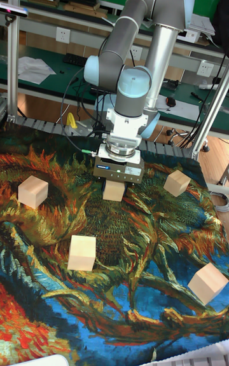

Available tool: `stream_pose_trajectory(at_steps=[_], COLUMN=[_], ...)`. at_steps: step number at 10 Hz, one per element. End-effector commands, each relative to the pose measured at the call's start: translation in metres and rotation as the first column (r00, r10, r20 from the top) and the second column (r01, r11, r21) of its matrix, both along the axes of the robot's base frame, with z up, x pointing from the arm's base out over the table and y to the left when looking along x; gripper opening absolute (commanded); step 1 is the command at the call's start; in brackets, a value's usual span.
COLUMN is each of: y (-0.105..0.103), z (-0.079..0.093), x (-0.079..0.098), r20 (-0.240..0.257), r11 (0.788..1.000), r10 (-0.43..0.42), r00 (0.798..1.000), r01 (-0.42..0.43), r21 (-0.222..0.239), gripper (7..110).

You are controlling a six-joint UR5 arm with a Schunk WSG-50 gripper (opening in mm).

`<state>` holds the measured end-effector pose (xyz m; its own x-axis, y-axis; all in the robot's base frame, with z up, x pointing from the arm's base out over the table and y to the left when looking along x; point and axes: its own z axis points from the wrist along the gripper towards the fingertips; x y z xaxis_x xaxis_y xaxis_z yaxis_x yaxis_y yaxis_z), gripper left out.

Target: Stack the blocks in a vertical line of five

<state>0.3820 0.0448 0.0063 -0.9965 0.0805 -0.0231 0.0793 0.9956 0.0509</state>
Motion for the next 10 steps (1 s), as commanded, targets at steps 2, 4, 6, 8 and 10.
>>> stream_pose_trajectory(at_steps=[2, 4, 6, 8, 10], y=[0.004, 0.004, 0.005, 0.002, -0.005], z=[0.0, -0.002, -0.005, -0.005, -0.005], x=[-0.006, -0.007, -0.009, -0.012, -0.013], r20=[-0.021, -0.032, -0.038, -0.049, -0.061], r11=[1.0, 1.0, 1.0, 1.0, 0.999], r10=[-0.003, -0.002, -0.005, -0.01, -0.033], r00=[1.0, 0.999, 0.999, 0.999, 0.998], r01=[0.003, 0.003, 0.006, 0.01, 0.031], r21=[0.013, 0.012, 0.01, -0.004, -0.034], gripper=[66, 66, 66, 66, 44])
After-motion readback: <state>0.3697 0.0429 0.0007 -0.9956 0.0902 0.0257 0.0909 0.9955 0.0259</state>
